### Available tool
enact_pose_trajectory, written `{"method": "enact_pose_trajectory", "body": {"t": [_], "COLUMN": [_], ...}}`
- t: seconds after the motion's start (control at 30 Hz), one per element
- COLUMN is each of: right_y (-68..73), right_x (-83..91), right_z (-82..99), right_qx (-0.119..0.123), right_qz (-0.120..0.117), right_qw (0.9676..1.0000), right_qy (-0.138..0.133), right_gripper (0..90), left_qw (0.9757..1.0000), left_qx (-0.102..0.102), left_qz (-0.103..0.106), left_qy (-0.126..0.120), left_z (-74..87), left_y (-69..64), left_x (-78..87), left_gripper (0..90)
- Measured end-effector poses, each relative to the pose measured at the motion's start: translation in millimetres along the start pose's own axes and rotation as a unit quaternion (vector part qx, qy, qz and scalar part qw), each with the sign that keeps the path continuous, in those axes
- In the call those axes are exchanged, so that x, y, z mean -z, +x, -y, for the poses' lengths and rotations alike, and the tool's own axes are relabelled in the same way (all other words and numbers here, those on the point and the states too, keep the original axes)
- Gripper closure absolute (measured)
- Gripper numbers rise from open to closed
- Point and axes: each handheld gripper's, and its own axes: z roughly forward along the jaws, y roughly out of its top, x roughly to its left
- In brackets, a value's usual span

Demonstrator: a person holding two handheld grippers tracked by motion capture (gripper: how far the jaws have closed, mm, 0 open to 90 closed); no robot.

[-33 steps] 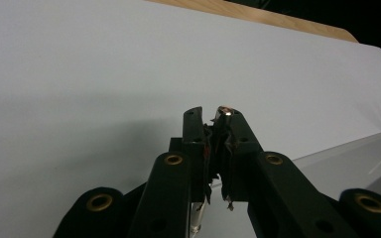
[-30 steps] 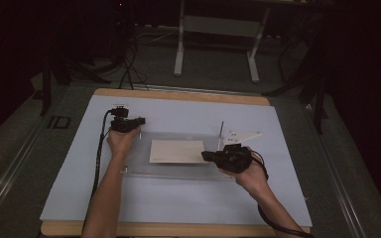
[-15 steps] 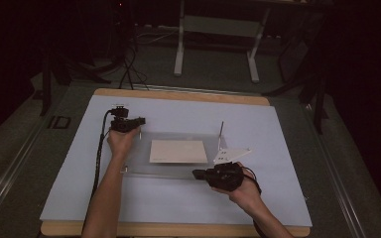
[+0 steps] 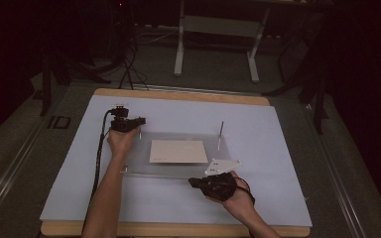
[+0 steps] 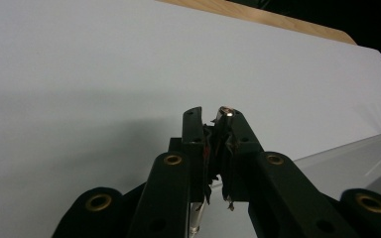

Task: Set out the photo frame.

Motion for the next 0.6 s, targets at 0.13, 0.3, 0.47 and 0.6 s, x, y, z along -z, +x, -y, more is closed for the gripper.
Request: {"method": "enact_pose_trajectory", "body": {"t": [0.13, 0.3, 0.47, 0.6], "right_y": [-2.1, -3.1, -1.8, -2.4], "right_x": [-5.1, -6.5, -5.0, -3.9], "right_z": [3.2, 4.0, 2.1, 0.4], "right_qx": [-0.011, -0.012, -0.008, -0.009], "right_qz": [0.009, 0.026, 0.039, 0.041], "right_qw": [0.9999, 0.9996, 0.9989, 0.9987], "right_qy": [0.001, -0.009, -0.022, -0.028], "right_gripper": [90.0, 90.0, 90.0, 90.0], "left_qw": [1.0000, 1.0000, 0.9997, 0.9995], "left_qx": [0.000, 0.003, 0.021, 0.021], "left_qz": [0.000, 0.002, 0.016, 0.023], "left_qy": [0.000, 0.001, 0.002, 0.007], "left_z": [0.1, -0.2, -0.8, -1.3], "left_y": [0.0, 0.8, 3.8, 5.4], "left_x": [0.0, -0.4, -1.0, -0.8], "left_gripper": [82.2, 82.1, 81.3, 80.6]}}
